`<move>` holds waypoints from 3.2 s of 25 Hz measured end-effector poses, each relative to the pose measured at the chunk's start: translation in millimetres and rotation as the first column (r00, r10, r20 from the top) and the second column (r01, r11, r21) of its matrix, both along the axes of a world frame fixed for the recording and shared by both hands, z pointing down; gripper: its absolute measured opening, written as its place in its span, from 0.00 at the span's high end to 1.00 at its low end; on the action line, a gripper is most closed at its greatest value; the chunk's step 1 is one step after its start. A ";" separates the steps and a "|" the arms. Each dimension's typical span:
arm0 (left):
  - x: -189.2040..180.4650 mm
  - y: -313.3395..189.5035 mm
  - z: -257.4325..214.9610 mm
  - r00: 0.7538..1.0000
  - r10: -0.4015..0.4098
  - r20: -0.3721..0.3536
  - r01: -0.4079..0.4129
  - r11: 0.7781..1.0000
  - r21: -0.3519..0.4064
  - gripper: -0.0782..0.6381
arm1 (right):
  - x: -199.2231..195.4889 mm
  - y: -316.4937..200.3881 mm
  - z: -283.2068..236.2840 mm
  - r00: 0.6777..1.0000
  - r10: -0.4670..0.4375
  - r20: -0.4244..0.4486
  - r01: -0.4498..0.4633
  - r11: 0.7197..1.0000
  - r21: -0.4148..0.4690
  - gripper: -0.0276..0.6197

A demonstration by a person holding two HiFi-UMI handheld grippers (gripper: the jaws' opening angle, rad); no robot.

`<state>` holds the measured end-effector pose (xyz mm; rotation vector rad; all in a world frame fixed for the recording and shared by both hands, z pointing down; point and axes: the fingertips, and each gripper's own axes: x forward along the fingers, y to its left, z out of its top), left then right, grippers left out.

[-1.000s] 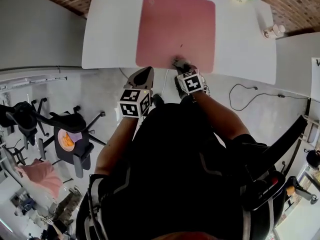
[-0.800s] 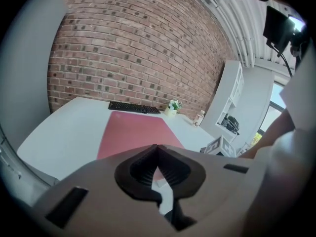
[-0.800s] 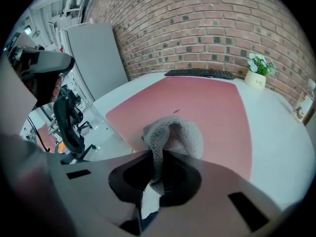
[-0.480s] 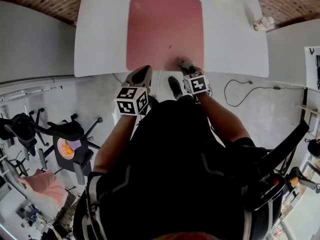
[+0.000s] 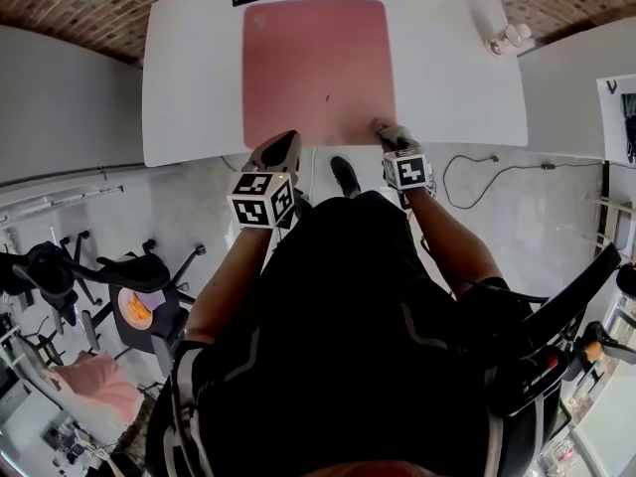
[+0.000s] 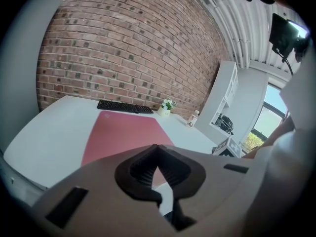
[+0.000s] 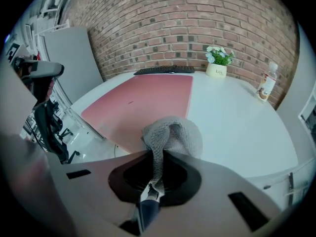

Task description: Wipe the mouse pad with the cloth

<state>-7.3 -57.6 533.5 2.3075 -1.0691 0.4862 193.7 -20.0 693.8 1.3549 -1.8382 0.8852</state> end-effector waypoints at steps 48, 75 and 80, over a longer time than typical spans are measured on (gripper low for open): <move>-151.4 37.9 -14.1 0.871 -0.488 0.061 0.489 0.872 0.008 0.88 | -224.4 -95.0 -6.4 0.834 -0.541 0.112 0.545 0.838 -0.006 0.91; -63.2 -0.2 -0.3 0.977 -0.211 0.019 0.211 0.977 -0.030 0.88 | -60.3 -69.1 -1.6 0.977 -0.211 0.036 0.212 0.977 -0.023 0.91; -57.2 -2.1 -1.4 0.984 -0.180 0.001 0.180 0.983 -0.026 0.88 | -32.4 -63.5 -0.3 0.989 -0.145 0.016 0.146 0.989 -0.032 0.91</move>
